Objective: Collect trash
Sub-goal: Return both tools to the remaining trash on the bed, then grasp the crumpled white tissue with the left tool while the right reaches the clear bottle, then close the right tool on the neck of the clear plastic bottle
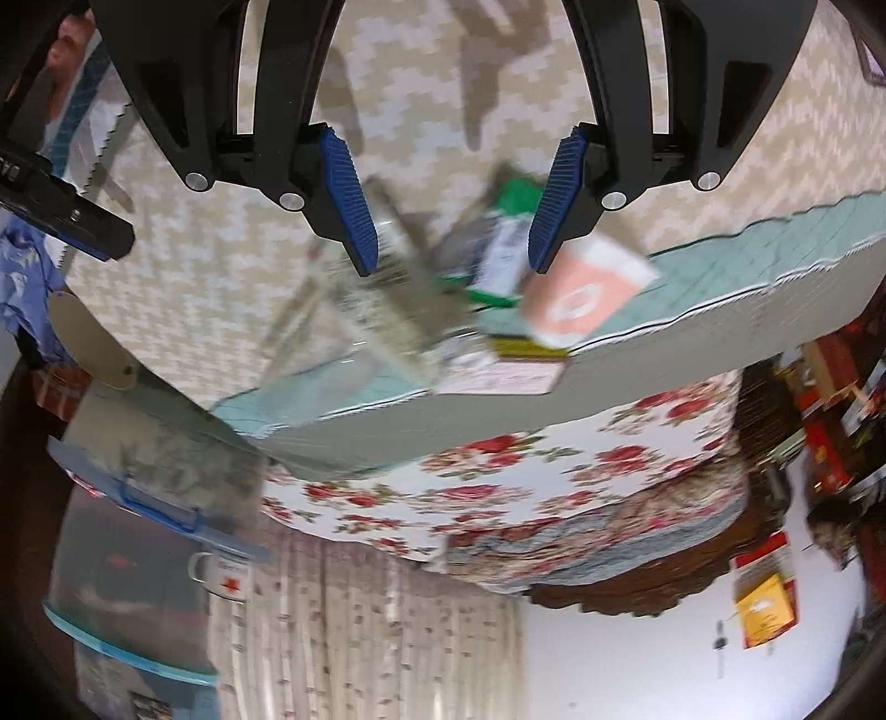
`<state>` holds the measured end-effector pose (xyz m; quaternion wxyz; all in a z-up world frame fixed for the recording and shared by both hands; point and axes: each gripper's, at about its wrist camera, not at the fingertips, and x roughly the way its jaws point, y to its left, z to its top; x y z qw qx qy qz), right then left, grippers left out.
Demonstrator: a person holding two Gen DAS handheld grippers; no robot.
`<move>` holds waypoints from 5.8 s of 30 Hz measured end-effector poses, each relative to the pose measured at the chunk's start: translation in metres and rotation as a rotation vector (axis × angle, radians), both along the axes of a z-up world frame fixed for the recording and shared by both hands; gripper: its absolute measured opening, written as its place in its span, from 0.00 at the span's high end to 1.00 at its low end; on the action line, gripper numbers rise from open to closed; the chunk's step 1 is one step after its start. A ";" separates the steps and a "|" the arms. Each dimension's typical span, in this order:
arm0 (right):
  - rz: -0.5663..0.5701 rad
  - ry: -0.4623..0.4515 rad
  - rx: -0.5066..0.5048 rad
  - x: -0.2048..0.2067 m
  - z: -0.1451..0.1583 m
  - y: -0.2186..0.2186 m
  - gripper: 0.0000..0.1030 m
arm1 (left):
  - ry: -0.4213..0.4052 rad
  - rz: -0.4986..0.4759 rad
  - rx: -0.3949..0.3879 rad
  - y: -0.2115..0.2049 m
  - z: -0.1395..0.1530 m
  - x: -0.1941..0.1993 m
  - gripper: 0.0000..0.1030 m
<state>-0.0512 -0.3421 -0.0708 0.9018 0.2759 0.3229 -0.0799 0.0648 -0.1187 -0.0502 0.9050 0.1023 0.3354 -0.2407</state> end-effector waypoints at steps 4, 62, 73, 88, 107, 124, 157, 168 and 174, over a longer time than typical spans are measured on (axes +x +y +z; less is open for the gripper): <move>0.035 0.018 -0.016 0.009 0.001 0.015 0.16 | -0.009 0.046 -0.006 0.023 -0.003 0.006 0.47; 0.662 0.220 0.130 0.186 -0.007 0.116 0.26 | 0.140 0.292 -0.370 0.163 -0.024 0.059 0.35; 0.309 -0.057 0.185 0.068 0.027 -0.009 0.23 | 0.100 0.254 -0.357 0.149 -0.005 0.036 0.36; 0.030 -0.108 0.167 -0.029 0.016 -0.092 0.24 | 0.062 -0.021 -0.182 0.047 0.016 0.003 0.36; 0.171 0.039 0.354 -0.010 -0.035 -0.056 0.23 | 0.216 -0.122 0.018 -0.047 -0.027 0.048 0.45; 0.203 0.080 0.301 -0.012 -0.026 -0.020 0.23 | 0.289 -0.119 -0.150 -0.011 -0.012 0.052 0.30; 0.093 0.073 0.433 -0.012 -0.038 -0.037 0.22 | 0.503 -0.343 -0.158 -0.065 -0.030 0.008 0.76; -0.011 0.058 0.414 -0.040 -0.038 -0.064 0.22 | 0.567 -0.436 -0.166 -0.091 -0.036 -0.035 0.76; 0.040 0.091 0.233 -0.044 -0.031 -0.044 0.23 | 0.551 -0.391 -0.158 -0.084 -0.034 -0.028 0.76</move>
